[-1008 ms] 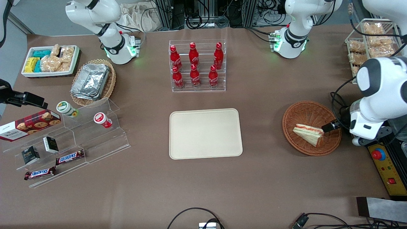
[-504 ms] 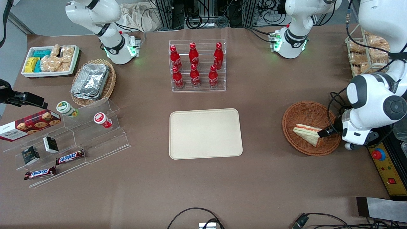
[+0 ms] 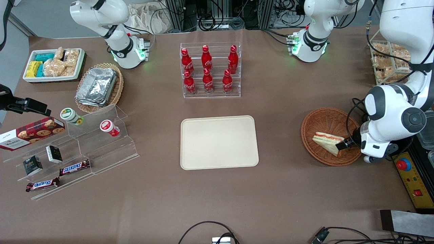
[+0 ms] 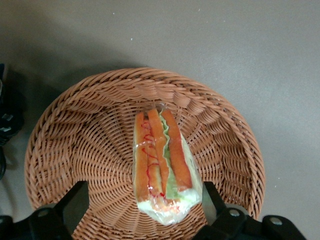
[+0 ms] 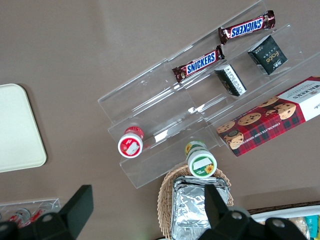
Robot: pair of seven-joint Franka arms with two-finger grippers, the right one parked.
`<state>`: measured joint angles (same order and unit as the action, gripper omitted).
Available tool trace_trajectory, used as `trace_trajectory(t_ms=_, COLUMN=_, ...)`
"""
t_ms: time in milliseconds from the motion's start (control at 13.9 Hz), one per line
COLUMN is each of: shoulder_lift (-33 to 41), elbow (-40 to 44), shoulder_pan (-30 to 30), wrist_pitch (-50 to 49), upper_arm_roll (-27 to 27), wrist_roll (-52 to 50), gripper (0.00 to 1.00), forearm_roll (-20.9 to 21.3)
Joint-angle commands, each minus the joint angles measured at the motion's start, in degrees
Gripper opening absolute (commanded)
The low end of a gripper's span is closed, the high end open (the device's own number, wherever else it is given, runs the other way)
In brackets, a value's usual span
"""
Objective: Place sandwich from basket to tray
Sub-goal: 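Close the left gripper on the wrapped sandwich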
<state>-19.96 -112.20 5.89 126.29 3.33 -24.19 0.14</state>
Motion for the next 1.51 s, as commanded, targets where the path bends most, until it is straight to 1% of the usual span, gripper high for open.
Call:
trace_trajectory(t_ms=0, shoulder_lift=-1.5, elbow=0.1, shoulder_pan=-0.1, wrist_pitch=2.0, upper_arm_roll=0.4, wrist_roll=-2.3, gripper=1.00, forearm_roll=-0.6)
trace_trajectory(t_ms=216, shoulder_lift=-3.0, elbow=-0.2, shoulder_pan=-0.3, wrist_pitch=4.1, upper_arm_roll=0.4, wrist_roll=-2.7, gripper=1.00, forearm_roll=-0.8)
trace_trajectory(t_ms=360, shoulder_lift=-3.2, elbow=-2.2, shoulder_pan=-0.3, wrist_pitch=7.0, upper_arm_roll=0.4, wrist_roll=-3.1, gripper=1.00, forearm_roll=-0.8)
trace_trajectory(t_ms=432, shoulder_lift=-3.2, elbow=-2.9, shoulder_pan=-0.4, wrist_pitch=8.4, upper_arm_roll=0.5, wrist_roll=-3.1, gripper=0.98, forearm_roll=-0.8)
trace_trajectory(t_ms=504, shoulder_lift=-3.2, elbow=-3.1, shoulder_pan=-0.4, wrist_pitch=8.8, upper_arm_roll=0.5, wrist_roll=-3.1, gripper=0.82, forearm_roll=-0.8)
trace_trajectory(t_ms=576, shoulder_lift=-3.2, elbow=-3.2, shoulder_pan=-0.4, wrist_pitch=8.8, upper_arm_roll=0.5, wrist_roll=-3.1, gripper=0.55, forearm_roll=-0.8)
trace_trajectory(t_ms=648, shoulder_lift=-3.1, elbow=-3.2, shoulder_pan=-0.5, wrist_pitch=8.6, upper_arm_roll=0.5, wrist_roll=-3.1, gripper=0.30, forearm_roll=-0.8)
trace_trajectory(t_ms=720, shoulder_lift=-3.0, elbow=-3.2, shoulder_pan=-0.5, wrist_pitch=8.6, upper_arm_roll=0.5, wrist_roll=-3.1, gripper=0.13, forearm_roll=-0.8)
trace_trajectory(t_ms=792, shoulder_lift=-2.9, elbow=-3.2, shoulder_pan=-0.5, wrist_pitch=8.5, upper_arm_roll=0.6, wrist_roll=-3.1, gripper=0.03, forearm_roll=-0.8)
trace_trajectory(t_ms=864, shoulder_lift=-2.8, elbow=-3.1, shoulder_pan=-0.5, wrist_pitch=8.5, upper_arm_roll=0.6, wrist_roll=-3.1, gripper=0.00, forearm_roll=-0.8)
trace_trajectory(t_ms=1224, shoulder_lift=-1.4, elbow=-2.5, shoulder_pan=-0.4, wrist_pitch=7.3, upper_arm_roll=0.5, wrist_roll=-1.9, gripper=0.00, forearm_roll=-0.3)
trace_trajectory(t_ms=1440, shoulder_lift=0.5, elbow=1.2, shoulder_pan=0.1, wrist_pitch=0.2, upper_arm_roll=0.3, wrist_roll=3.1, gripper=0.00, forearm_roll=-0.3)
